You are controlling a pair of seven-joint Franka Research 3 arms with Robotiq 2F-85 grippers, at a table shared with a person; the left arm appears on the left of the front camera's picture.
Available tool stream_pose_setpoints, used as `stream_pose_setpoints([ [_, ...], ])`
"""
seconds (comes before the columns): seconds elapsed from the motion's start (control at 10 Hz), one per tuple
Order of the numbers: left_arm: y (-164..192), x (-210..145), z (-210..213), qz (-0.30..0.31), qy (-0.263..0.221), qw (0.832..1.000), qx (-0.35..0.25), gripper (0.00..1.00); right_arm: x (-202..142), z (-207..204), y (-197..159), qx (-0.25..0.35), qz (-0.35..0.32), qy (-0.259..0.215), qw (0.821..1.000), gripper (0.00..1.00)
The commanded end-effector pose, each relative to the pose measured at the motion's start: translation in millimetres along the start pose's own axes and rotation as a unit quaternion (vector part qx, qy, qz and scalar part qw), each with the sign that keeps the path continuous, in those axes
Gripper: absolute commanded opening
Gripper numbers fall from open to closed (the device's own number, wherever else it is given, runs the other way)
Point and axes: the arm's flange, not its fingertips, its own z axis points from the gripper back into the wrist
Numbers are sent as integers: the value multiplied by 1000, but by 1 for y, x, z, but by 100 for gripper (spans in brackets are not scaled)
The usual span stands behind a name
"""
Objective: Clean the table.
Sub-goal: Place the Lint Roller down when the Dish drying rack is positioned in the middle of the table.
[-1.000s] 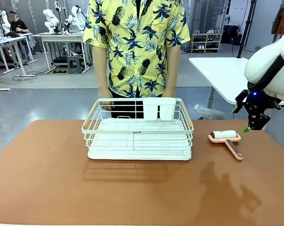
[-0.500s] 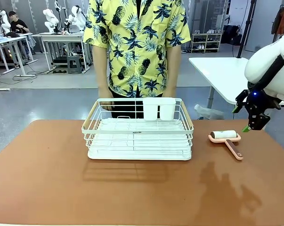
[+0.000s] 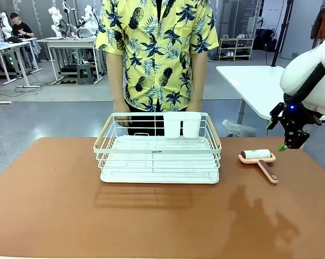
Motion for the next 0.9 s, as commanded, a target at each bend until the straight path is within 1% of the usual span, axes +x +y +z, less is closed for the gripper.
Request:
stream_pose_setpoints([
  [0.0,0,-1,2,-2,-1,1000,-6,100,-2,0,0,0,1,1,1000,100],
  [0.8,0,-1,2,-2,-1,1000,-6,100,-2,0,0,0,1,1,1000,100],
])
